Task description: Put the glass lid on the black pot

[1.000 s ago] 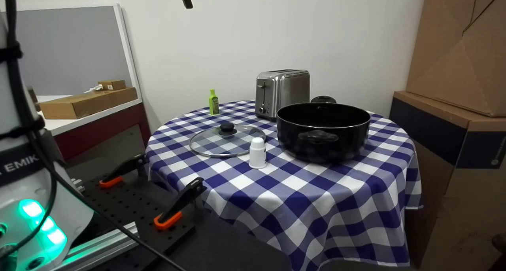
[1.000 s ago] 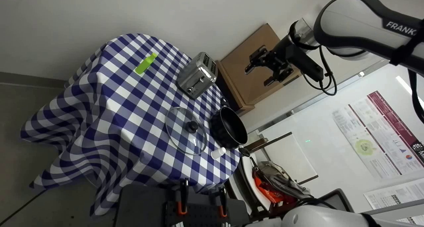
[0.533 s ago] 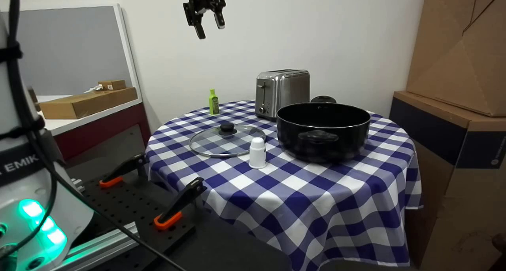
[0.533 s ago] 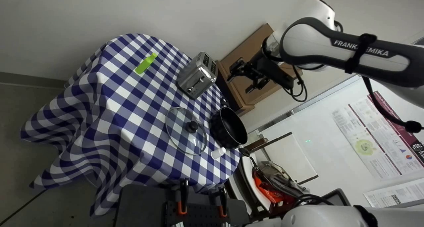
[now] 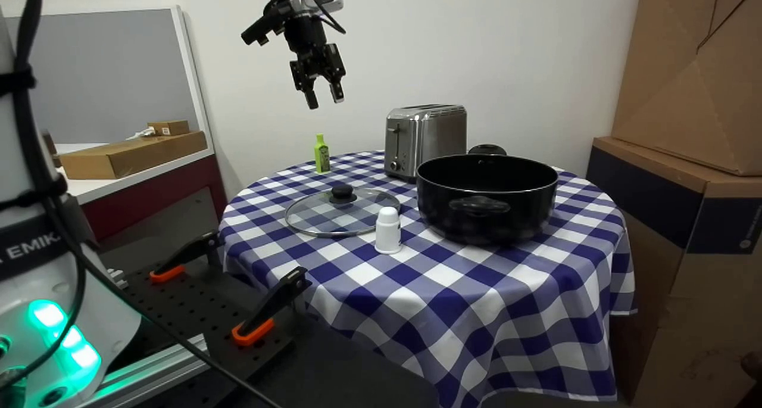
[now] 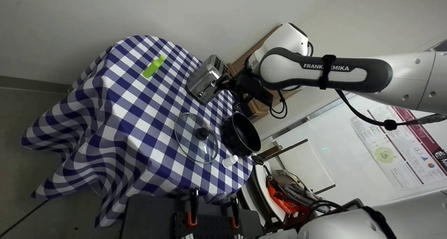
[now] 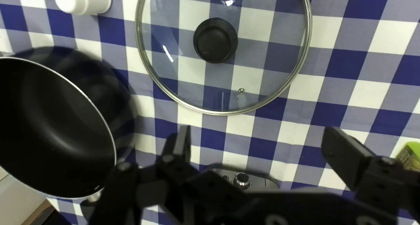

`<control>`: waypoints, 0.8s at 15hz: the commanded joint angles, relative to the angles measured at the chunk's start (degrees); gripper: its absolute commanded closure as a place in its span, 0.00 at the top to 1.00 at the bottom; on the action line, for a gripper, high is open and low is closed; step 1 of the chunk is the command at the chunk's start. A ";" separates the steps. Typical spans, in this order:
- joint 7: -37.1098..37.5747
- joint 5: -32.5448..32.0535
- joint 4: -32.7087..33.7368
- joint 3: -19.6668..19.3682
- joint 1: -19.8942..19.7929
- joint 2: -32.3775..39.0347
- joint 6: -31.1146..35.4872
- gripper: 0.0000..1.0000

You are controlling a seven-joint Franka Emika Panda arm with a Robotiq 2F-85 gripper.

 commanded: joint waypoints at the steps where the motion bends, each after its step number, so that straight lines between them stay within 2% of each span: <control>1: 1.80 -0.89 0.21 -3.35 2.03 4.63 5.00 1.00; 6: -1.03 1.04 0.29 -6.71 3.92 11.30 9.91 1.00; 12: -1.77 2.08 -0.76 -10.54 5.57 15.30 10.17 1.00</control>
